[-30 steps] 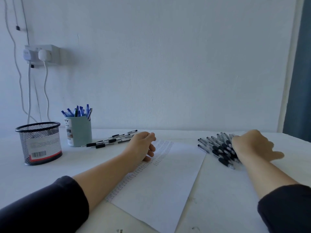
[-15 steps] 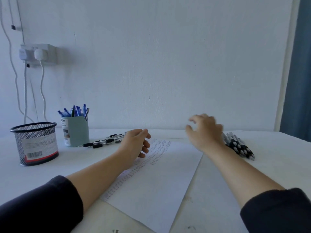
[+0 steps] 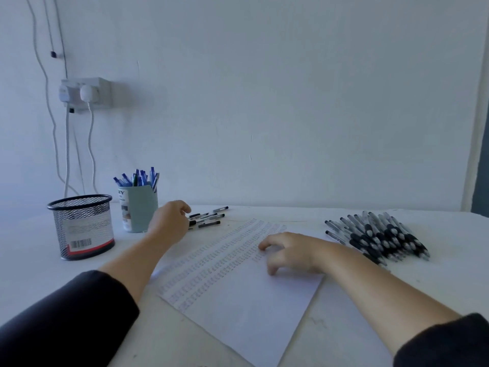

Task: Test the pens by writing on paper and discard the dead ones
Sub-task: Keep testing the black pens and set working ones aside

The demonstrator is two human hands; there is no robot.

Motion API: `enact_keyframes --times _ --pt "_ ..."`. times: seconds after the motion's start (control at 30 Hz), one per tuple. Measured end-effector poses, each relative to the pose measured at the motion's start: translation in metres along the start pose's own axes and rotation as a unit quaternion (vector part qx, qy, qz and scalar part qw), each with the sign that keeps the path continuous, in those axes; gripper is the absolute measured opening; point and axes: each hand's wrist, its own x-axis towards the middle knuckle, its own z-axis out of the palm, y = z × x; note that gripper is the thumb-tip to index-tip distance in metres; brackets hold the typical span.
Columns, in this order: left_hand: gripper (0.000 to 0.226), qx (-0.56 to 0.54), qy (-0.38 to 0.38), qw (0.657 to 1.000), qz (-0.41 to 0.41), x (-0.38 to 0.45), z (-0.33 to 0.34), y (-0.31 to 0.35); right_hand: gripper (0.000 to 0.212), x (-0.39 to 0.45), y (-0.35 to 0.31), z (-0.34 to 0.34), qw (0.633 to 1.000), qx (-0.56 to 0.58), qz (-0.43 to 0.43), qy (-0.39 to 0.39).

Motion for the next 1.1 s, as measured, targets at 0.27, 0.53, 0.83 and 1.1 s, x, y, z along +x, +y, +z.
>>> enact_keyframes --times 0.27,0.53,0.83,1.1 --pt "0.038 0.282 -0.153 0.947 0.031 0.001 0.012 -0.004 0.055 -0.002 -0.001 -0.002 1.000 -0.008 -0.007 -0.004" --pt "0.020 0.284 -0.129 0.948 0.062 -0.004 0.010 0.002 0.056 -0.001 0.001 -0.002 1.000 -0.002 -0.007 -0.008" --pt "0.012 -0.127 0.014 0.990 0.060 -0.011 0.006 0.030 0.057 -0.002 0.001 -0.002 1.000 -0.010 -0.002 -0.006" --pt "0.016 -0.241 0.034 0.968 -0.063 -0.014 0.000 0.031 0.058 -0.002 0.001 -0.002 1.000 -0.010 0.004 -0.005"
